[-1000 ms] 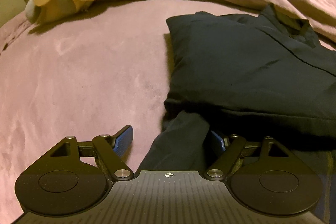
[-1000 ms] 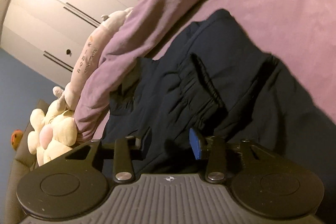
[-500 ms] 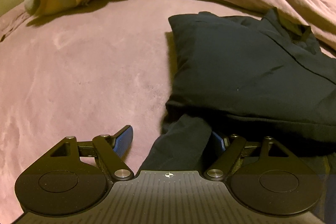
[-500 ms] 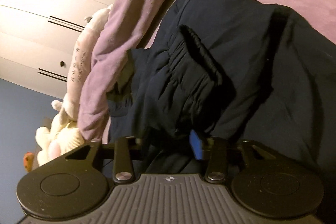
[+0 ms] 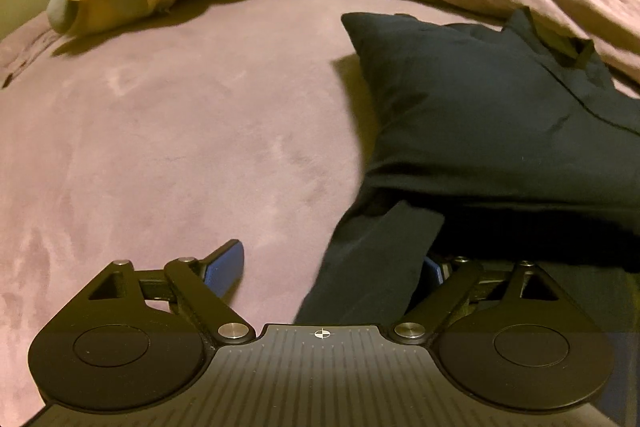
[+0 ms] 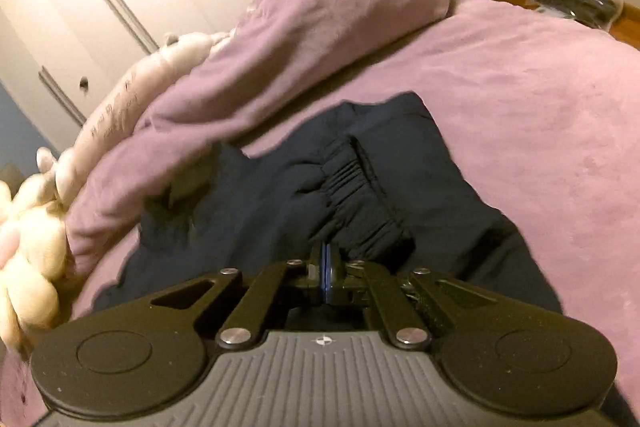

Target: Fold large clothes

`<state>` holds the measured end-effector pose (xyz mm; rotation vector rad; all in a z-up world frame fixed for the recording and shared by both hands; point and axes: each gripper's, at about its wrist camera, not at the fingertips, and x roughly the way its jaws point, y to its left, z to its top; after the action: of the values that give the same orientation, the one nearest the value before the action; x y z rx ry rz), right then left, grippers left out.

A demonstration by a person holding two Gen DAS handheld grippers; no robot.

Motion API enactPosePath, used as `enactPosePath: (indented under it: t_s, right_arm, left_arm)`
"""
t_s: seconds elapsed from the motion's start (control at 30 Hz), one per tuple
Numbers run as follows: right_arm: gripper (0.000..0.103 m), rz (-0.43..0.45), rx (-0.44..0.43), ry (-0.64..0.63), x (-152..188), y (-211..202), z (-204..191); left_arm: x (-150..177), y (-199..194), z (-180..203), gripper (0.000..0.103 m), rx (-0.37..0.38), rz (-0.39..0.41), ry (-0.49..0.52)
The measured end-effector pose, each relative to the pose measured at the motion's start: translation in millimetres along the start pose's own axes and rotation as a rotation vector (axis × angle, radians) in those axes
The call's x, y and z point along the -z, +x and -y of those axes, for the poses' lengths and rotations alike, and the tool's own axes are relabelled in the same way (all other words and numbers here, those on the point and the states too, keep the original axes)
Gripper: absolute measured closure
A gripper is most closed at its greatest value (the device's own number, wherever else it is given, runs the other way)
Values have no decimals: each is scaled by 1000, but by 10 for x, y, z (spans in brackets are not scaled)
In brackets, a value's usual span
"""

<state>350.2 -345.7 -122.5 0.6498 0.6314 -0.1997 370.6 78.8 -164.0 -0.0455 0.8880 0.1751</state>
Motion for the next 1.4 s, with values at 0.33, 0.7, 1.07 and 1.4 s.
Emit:
enactPosePath:
  t_s: [0.33,0.7,1.07,1.4]
  right_arm:
    - [91,77,-36,-94,-40,-220,-194]
    - [103,-104,100,-449,326,436,-573]
    - [103,-83,159,-585,402,351,-695]
    - [99,-142,211,-573,481,173,-601]
  left_arm:
    - [-5,-518,-263,14,63,50,-22]
    - [-357,-214,327,11,120,112,-13]
    - [-305,-4,151,4,150,13,-111]
    - [95,-184,-156,12,120,-124,-124]
